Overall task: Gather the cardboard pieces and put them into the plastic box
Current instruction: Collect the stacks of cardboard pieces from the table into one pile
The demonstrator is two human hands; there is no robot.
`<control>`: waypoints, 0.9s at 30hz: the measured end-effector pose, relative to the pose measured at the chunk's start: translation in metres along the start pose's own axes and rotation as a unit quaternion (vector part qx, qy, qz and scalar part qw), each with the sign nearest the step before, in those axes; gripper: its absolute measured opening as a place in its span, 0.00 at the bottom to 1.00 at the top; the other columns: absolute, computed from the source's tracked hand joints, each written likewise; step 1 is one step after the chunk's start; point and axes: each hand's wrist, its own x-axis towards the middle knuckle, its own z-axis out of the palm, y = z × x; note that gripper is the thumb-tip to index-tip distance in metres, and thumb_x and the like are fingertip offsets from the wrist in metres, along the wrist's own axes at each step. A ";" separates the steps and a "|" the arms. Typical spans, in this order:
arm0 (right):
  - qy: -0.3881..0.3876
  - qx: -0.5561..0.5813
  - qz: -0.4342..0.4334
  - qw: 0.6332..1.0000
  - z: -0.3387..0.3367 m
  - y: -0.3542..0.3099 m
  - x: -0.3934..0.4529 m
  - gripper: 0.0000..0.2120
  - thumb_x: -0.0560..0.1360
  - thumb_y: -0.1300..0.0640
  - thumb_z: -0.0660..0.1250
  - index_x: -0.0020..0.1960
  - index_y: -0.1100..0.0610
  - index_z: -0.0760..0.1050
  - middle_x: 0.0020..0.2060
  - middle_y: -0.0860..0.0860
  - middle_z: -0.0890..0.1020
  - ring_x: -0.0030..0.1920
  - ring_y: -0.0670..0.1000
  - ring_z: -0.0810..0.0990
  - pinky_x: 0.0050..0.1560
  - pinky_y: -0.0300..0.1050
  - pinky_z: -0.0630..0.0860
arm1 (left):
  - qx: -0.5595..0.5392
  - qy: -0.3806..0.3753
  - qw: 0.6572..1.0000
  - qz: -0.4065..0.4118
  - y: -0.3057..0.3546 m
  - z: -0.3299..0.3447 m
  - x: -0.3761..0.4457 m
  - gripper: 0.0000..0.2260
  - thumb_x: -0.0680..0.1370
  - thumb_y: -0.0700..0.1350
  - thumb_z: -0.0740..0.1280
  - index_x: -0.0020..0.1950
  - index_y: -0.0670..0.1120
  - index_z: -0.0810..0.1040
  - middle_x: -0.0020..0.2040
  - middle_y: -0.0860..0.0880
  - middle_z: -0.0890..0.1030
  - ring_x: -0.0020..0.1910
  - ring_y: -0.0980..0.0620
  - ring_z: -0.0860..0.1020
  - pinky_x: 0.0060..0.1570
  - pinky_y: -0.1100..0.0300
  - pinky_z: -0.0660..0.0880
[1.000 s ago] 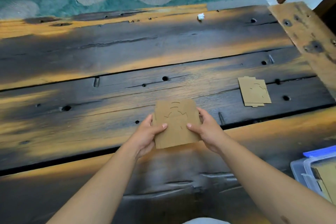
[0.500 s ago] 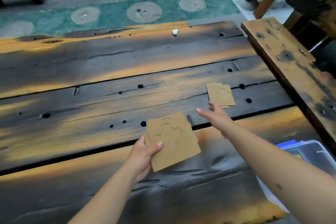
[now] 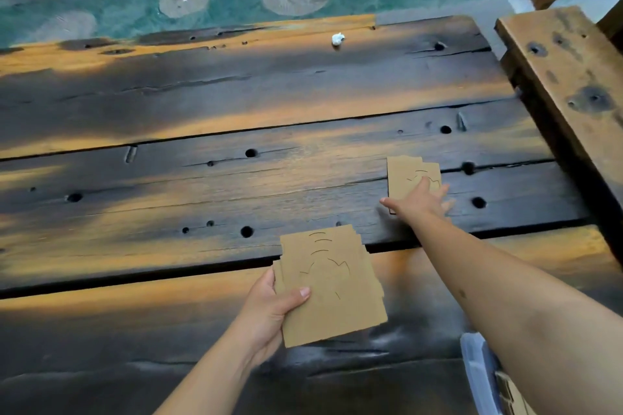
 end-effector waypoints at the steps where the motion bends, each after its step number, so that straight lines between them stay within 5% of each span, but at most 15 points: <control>1: -0.004 -0.001 0.007 1.000 0.001 -0.003 0.005 0.56 0.57 0.30 0.75 0.76 0.45 0.51 0.80 0.58 0.44 0.77 0.68 0.46 0.70 0.69 0.55 | -0.002 -0.004 1.000 -0.001 0.000 0.002 0.003 0.24 0.69 0.31 0.72 0.64 0.41 0.72 0.57 0.38 0.83 0.56 0.37 0.81 0.53 0.41 0.79; 9: -0.022 -0.050 0.044 0.998 0.008 -0.012 0.025 0.63 0.55 0.31 0.78 0.77 0.43 0.43 0.79 0.61 0.41 0.77 0.68 0.41 0.72 0.70 0.48 | -0.005 -0.013 1.000 -0.022 0.015 0.004 0.026 0.26 0.67 0.31 0.72 0.63 0.44 0.72 0.57 0.39 0.83 0.55 0.39 0.82 0.46 0.47 0.80; 15: 0.028 -0.061 -0.026 0.997 0.008 -0.001 0.023 0.62 0.54 0.33 0.78 0.76 0.45 0.44 0.75 0.62 0.55 0.74 0.64 0.55 0.68 0.63 0.61 | 0.002 0.001 1.000 -0.018 0.019 0.005 0.047 0.23 0.71 0.28 0.69 0.63 0.42 0.71 0.57 0.38 0.83 0.55 0.39 0.82 0.45 0.46 0.81; 20: -0.010 -0.033 -0.197 0.980 -0.014 -0.001 0.001 0.63 0.55 0.36 0.78 0.78 0.46 0.44 0.75 0.58 0.56 0.72 0.63 0.56 0.71 0.60 0.60 | -0.010 0.005 1.000 -0.004 0.017 0.007 0.056 0.21 0.72 0.27 0.67 0.62 0.42 0.72 0.55 0.39 0.83 0.53 0.40 0.83 0.43 0.48 0.81; 27: -0.121 -0.047 -0.473 0.872 -0.075 -0.013 -0.072 0.60 0.54 0.36 0.77 0.77 0.42 0.46 0.77 0.49 0.51 0.75 0.54 0.51 0.72 0.62 0.59 | 0.001 0.045 0.999 0.020 0.022 0.003 0.050 0.17 0.74 0.27 0.65 0.58 0.43 0.73 0.56 0.37 0.82 0.51 0.41 0.83 0.46 0.45 0.81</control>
